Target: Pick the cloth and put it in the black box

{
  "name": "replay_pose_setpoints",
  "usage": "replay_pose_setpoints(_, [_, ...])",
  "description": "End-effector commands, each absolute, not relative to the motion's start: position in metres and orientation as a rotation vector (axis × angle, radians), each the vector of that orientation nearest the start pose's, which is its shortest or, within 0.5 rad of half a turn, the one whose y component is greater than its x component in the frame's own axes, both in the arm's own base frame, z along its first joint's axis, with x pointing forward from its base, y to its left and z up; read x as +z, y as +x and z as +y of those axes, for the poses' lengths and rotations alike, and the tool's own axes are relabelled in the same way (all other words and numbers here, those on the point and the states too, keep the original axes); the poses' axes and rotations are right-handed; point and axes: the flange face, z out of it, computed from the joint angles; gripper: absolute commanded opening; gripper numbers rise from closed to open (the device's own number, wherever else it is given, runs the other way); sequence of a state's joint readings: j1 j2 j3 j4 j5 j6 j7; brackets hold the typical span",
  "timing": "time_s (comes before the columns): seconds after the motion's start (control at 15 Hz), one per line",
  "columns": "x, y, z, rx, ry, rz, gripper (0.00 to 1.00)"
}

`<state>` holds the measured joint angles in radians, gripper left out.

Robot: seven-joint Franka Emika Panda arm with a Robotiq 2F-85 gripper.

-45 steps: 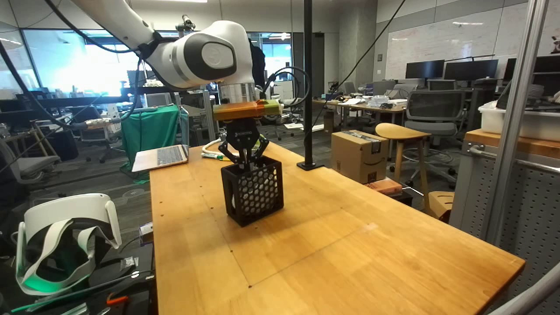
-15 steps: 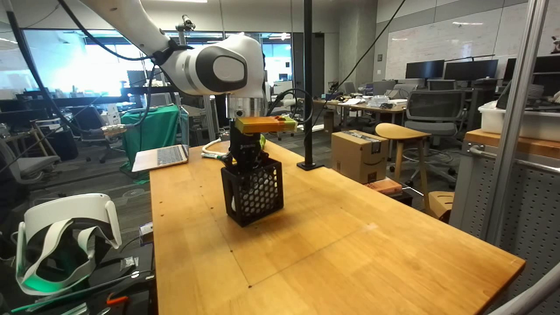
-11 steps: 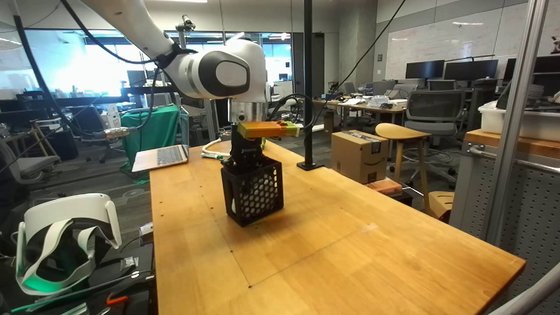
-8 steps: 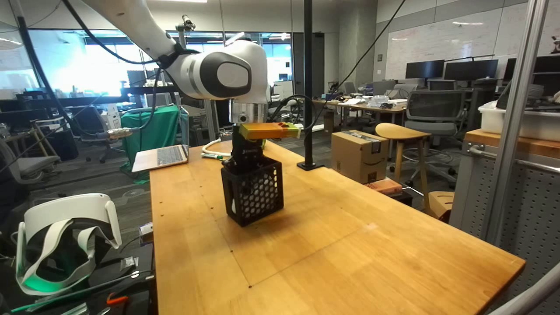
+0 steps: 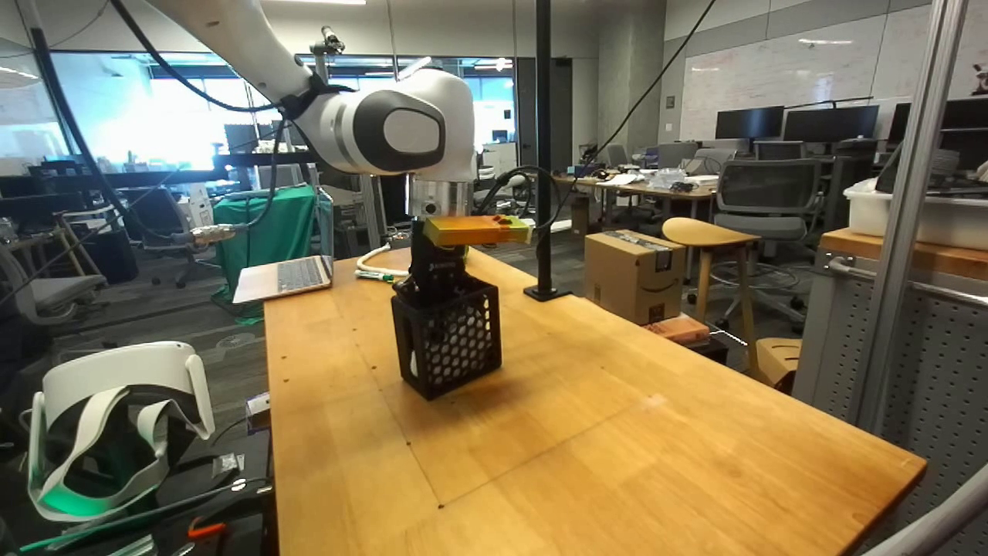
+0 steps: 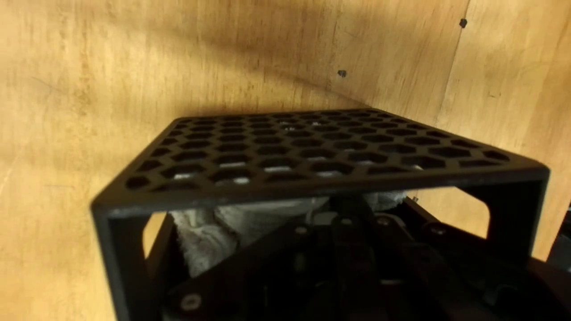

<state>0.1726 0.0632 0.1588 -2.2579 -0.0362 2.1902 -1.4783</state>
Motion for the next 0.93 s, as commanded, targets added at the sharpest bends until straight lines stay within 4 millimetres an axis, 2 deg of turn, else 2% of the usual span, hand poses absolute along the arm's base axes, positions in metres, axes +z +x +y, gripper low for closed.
replay_pose_setpoints(0.0, [0.360, 0.477, 0.166, -0.141, 1.935, 2.428, 0.01])
replay_pose_setpoints(0.53, [0.477, 0.447, 0.169, 0.081, 2.059, 2.040, 0.02])
replay_pose_setpoints(0.6, [0.488, 0.442, 0.170, 0.099, 2.084, 1.990, 0.27])
replay_pose_setpoints(0.67, [0.468, 0.459, 0.171, 0.070, 2.057, 2.086, 0.02])
replay_pose_setpoints(0.73, [0.479, 0.454, 0.171, 0.087, 2.072, 2.049, 0.06])
replay_pose_setpoints(0.87, [0.487, 0.447, 0.171, 0.100, 2.080, 2.019, 0.22])
